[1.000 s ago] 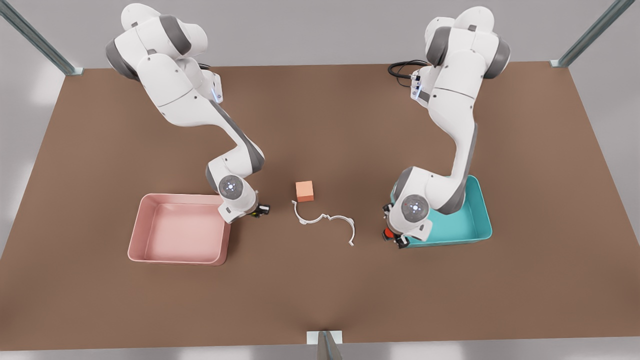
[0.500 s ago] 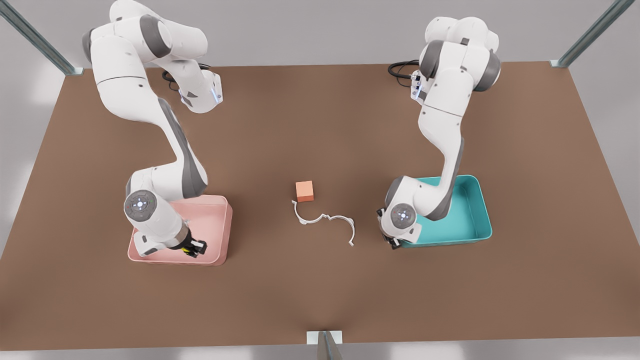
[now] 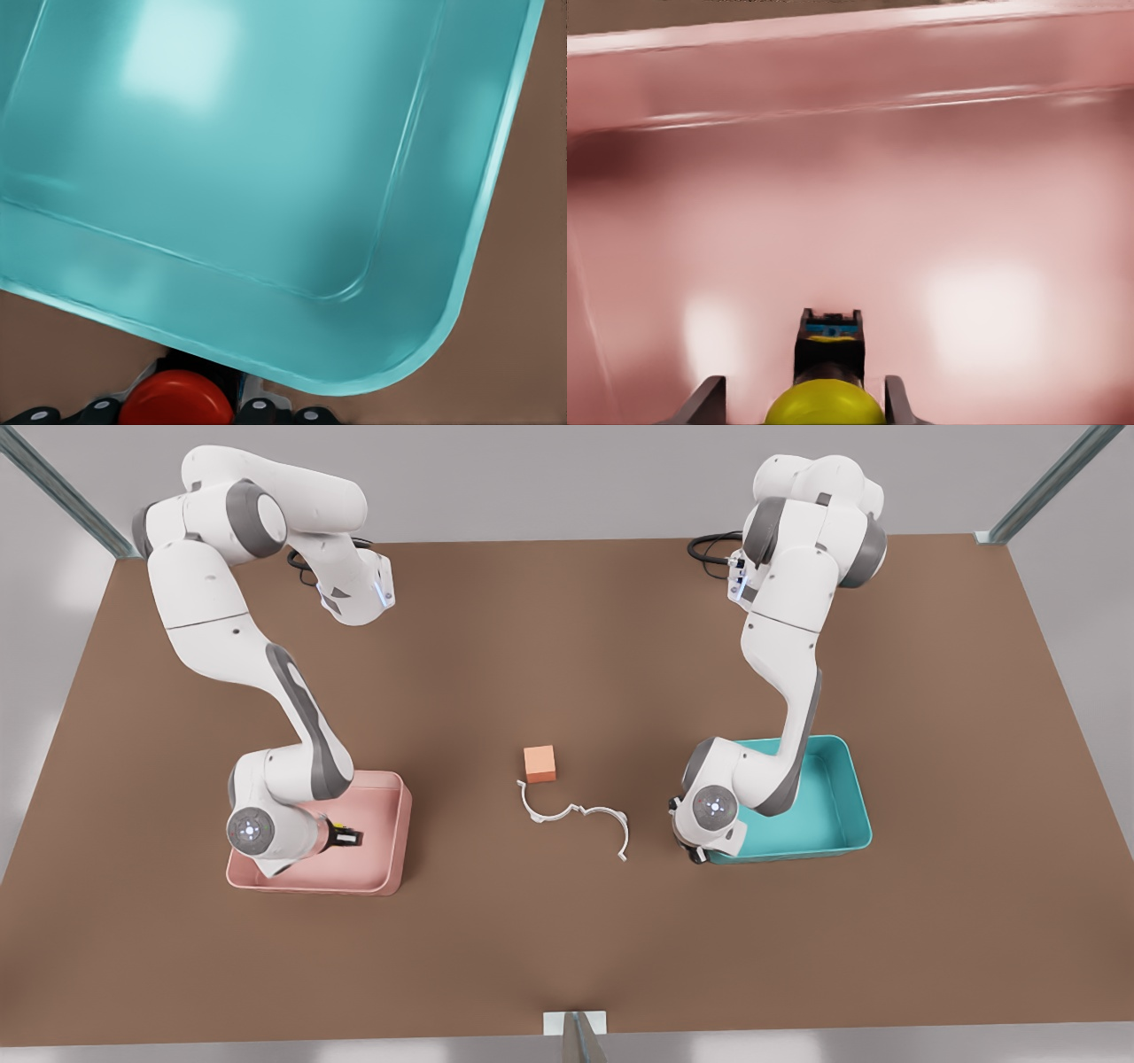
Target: Place the red button in the blue storage box with the left arm, and place the yellow button in the pink storage box with the right arm
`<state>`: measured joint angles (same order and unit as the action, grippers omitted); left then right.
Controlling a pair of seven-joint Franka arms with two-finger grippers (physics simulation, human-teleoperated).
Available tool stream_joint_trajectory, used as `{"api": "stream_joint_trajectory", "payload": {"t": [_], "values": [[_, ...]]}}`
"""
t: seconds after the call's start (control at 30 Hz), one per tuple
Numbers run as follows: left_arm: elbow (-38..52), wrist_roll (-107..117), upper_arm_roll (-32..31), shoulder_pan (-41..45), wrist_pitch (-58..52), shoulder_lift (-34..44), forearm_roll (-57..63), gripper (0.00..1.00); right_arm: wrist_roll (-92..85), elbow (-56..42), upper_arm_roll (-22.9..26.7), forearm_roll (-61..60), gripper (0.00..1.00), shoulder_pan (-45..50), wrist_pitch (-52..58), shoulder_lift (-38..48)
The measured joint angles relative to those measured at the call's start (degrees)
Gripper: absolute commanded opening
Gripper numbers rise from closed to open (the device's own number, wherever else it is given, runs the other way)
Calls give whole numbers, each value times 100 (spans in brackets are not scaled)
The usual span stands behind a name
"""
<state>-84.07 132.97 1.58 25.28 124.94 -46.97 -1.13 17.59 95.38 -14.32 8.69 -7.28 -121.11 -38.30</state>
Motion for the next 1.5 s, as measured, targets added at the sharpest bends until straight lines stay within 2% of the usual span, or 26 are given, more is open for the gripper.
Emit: {"api": "stream_joint_trajectory", "payload": {"t": [0.13, 0.27, 0.3, 0.37, 0.43, 0.53, 0.67, 0.8, 0.9, 0.93, 0.97, 1.13, 1.23, 1.5], "values": [[17, -27, 0, 6, -27, 105, 1, 51, -167, -552, -65, 13, 100, 84, 5, 311], [26, -72, -5, 105, -279, 656, 14, 51, -309, -1261, -69, 63, 100, 110, 496, 1725], [27, -90, -7, 121, -376, 834, 53, 51, -337, -1067, -11, 68, 100, 224, 620, 2226], [28, -171, 2, 117, -612, 1153, 103, 51, -394, -735, 611, 71, 100, 857, 930, 2738], [18, -274, 15, 75, -851, 1354, 148, 51, -456, -1191, 820, -42, 100, 1032, 1409, 2611], [-44, -483, 17, -143, -1198, 1567, 268, 51, -557, -1873, 788, -148, 100, 814, 2019, 2283], [-363, -918, 22, -695, -1460, 1768, 352, 51, -652, -2025, 773, -217, 100, 880, 2472, 2237], [-2081, -1414, 31, -901, -1046, 2489, 583, 51, -734, -1988, 724, -394, 100, 852, 2697, 2257], [-2934, -1727, 35, -988, -332, 2576, 727, 51, -787, -1985, 721, -448, 100, 846, 2790, 2253], [-3069, -1821, 35, -997, -90, 2537, 754, 53, -803, -1985, 724, -460, 100, 843, 2812, 2251], [-3140, -1907, 34, -1008, 126, 2492, 778, 100, -819, -1985, 730, -469, 100, 838, 2832, 2251], [-3212, -2273, 35, -1050, 785, 2510, 834, 100, -884, -1985, 738, -489, 100, 815, 2899, 2250], [-2899, -2501, 38, -1057, 851, 2717, 846, 100, -917, -1985, 751, -493, 100, 810, 2920, 2242], [-31, -4672, 59, -1687, -734, 2755, 454, 100, -982, -2008, 780, -488, 100, 811, 2954, 2249]]}}
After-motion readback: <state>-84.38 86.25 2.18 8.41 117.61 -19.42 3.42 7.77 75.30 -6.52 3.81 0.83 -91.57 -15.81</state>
